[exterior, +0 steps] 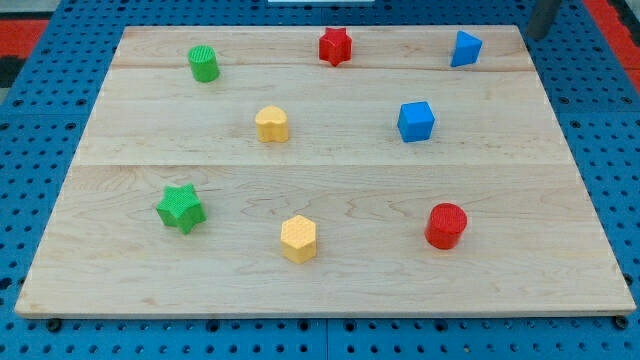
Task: Move the triangle right below the red star
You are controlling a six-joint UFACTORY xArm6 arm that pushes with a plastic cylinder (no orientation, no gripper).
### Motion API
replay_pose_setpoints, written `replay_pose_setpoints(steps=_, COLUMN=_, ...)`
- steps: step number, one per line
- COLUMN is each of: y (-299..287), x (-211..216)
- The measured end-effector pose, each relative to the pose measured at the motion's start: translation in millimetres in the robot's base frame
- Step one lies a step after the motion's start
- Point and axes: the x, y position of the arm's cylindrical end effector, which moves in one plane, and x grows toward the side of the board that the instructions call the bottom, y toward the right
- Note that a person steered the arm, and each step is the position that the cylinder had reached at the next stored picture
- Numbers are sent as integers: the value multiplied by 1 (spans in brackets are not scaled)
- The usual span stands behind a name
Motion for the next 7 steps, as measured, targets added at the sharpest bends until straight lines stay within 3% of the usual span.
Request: replay_pose_setpoints(steps=7, y=-8, x=8)
